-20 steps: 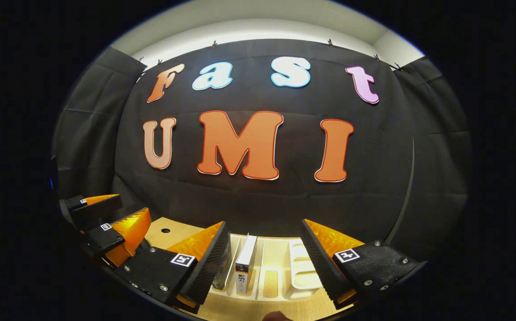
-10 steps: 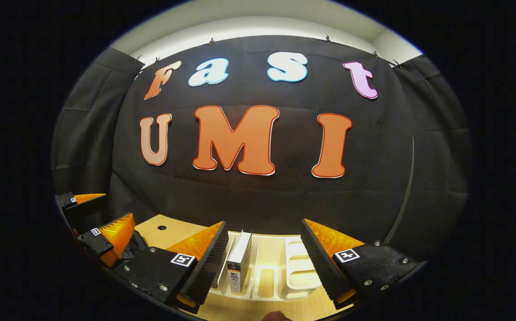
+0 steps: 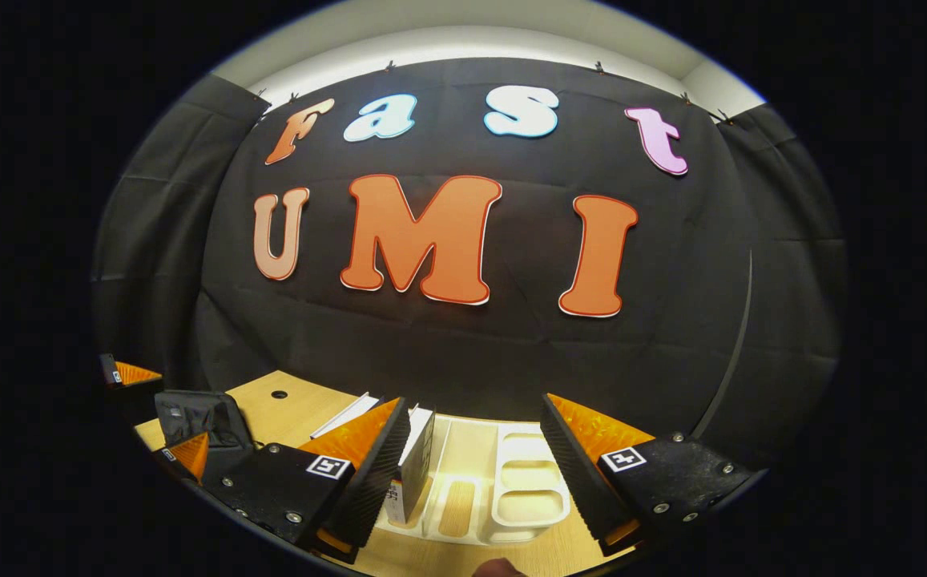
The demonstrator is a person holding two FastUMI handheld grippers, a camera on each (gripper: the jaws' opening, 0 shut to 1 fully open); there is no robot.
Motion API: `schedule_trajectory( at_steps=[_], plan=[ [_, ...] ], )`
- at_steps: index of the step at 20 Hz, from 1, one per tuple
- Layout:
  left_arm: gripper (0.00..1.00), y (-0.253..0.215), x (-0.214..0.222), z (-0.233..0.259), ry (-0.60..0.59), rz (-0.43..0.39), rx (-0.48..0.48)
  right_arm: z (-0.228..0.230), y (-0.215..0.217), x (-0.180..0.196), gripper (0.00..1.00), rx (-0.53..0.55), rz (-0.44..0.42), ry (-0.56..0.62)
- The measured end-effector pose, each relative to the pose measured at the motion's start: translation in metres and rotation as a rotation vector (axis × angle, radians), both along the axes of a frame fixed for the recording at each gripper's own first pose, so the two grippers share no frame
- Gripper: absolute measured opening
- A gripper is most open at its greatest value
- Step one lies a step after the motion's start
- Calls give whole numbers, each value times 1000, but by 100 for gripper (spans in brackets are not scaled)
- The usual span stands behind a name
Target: Open the schoolbag, grab two books from the bookshelf and put them into the schoolbag.
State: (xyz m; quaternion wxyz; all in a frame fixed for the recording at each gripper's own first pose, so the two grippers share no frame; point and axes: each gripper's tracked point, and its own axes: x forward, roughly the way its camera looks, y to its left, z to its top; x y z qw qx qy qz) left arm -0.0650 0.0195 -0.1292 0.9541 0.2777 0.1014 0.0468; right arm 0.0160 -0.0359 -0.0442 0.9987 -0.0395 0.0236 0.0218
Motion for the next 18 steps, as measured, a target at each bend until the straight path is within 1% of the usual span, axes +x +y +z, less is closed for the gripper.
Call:
schedule_trajectory(
  at_steps=[3,5,7,9,12,15,18],
  plan=[
    [98,15,-14,-47,96,20,122,-8,-7,4,98,-3,7,9],
    [98,22,-24,-79,160,32,188,-16,-12,6,98,-7,13,17],
    [98,36,-34,-116,238,61,246,-24,-16,6,98,-8,22,33],
    [98,47,-49,-146,308,91,275,-28,-16,6,98,-10,32,43],
    [98,63,-66,-178,383,137,304,-30,-20,4,98,-17,42,43],
    [98,78,-75,-202,412,187,343,-28,-25,2,98,-24,46,35],
    [98,93,-70,-216,436,239,358,-27,-34,-1,98,-30,40,29]
  ],
)
